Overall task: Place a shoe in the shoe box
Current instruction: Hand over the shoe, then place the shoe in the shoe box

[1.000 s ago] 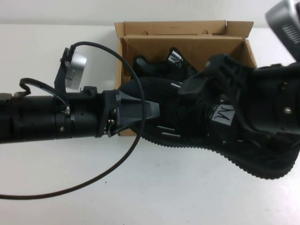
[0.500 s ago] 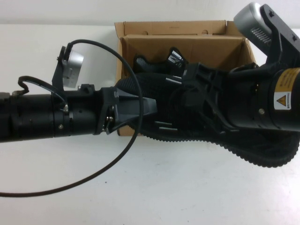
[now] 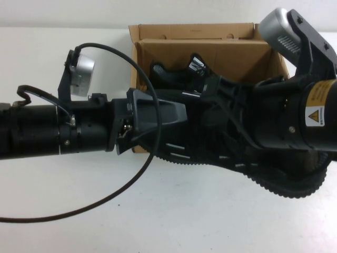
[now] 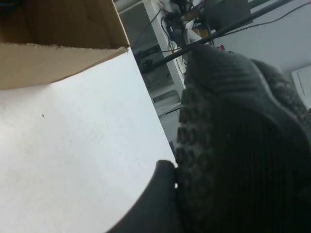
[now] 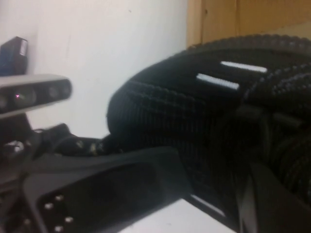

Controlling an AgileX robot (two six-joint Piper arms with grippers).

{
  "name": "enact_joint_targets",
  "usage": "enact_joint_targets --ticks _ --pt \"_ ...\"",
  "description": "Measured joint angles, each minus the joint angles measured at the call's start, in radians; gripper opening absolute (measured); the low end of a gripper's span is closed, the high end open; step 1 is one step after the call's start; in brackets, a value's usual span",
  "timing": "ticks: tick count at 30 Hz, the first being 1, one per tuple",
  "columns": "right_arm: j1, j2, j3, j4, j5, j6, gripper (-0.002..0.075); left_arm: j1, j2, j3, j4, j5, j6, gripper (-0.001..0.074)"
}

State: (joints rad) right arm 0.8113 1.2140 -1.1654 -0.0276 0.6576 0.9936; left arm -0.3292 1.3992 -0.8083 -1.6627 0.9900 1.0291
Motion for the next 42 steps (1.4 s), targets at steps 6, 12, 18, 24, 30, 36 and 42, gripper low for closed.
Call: enact_joint_targets --ticks 6,12,18,24,30,36,42 --pt "0.0 -0.002 0.0 -0.012 0.077 -0.043 0.0002 0.0 0.0 0.0 0.033 -0.015 0.03 0.0669" --pt "0.0 -0.026 0.001 -0.01 0.117 -0.115 0.0001 -0.006 0.0 -0.002 0.105 -0.071 0.04 0.067" --pt "0.0 -0.033 0.001 -0.038 0.171 -0.127 0.0 -0.006 -0.002 -0.002 0.136 -0.116 0.064 0.067" --pt "-0.042 -0.033 0.001 -0.052 0.245 -0.138 0.0 0.01 -0.002 -0.002 0.202 -0.126 0.07 0.067" --pt "-0.156 -0.033 0.001 -0.011 0.261 -0.234 0.0 0.1 -0.002 -0.003 0.242 -0.061 0.068 0.064" --pt "-0.263 -0.033 0.002 0.013 0.162 -0.309 0.0 0.262 -0.002 -0.007 0.272 0.075 0.087 0.0171" --pt "-0.331 -0.003 0.002 0.09 0.014 -0.446 0.0 0.393 -0.019 -0.055 0.291 0.16 0.111 0.0012"
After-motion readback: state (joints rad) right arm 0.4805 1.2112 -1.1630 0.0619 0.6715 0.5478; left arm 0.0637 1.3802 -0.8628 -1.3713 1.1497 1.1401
